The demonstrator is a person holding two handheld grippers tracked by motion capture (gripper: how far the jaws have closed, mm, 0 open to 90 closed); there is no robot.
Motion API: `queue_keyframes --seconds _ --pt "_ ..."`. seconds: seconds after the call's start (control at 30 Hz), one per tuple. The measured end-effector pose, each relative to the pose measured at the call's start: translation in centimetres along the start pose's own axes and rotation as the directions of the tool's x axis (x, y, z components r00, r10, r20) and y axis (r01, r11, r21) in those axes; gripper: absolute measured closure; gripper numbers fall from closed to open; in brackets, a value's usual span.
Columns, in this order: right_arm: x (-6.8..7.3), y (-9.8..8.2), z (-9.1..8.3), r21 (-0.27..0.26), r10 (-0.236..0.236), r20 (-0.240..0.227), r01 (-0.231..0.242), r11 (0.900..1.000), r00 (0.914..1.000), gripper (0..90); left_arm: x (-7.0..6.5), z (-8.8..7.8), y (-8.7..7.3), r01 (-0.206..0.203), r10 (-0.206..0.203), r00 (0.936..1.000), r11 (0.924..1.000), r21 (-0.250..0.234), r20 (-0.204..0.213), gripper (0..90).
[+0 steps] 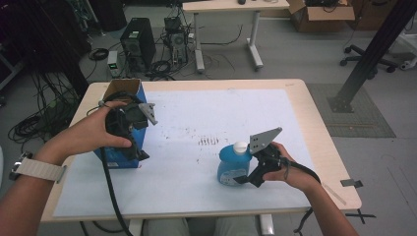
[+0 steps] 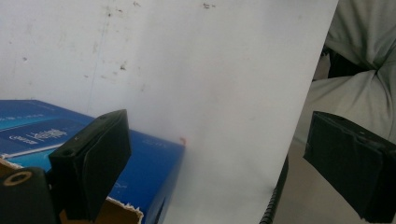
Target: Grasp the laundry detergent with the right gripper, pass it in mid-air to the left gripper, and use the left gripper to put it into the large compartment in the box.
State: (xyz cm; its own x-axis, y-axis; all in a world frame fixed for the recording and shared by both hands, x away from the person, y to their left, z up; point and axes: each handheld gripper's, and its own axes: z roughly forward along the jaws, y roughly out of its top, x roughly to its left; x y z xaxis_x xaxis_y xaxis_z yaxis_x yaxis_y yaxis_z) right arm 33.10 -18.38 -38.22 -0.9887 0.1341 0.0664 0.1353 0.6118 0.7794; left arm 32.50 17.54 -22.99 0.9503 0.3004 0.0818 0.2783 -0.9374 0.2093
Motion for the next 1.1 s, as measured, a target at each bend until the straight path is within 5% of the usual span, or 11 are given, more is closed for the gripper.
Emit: queue_keyframes --seconds 1.1 --pt "-0.02 -0.50 0.33 -0.048 0.011 -0.013 -0.012 0.999 0.9999 22.5 0.03 0.02 -0.04 -0.002 0.002 1.0000 1.0000 0.000 0.001 8.0"
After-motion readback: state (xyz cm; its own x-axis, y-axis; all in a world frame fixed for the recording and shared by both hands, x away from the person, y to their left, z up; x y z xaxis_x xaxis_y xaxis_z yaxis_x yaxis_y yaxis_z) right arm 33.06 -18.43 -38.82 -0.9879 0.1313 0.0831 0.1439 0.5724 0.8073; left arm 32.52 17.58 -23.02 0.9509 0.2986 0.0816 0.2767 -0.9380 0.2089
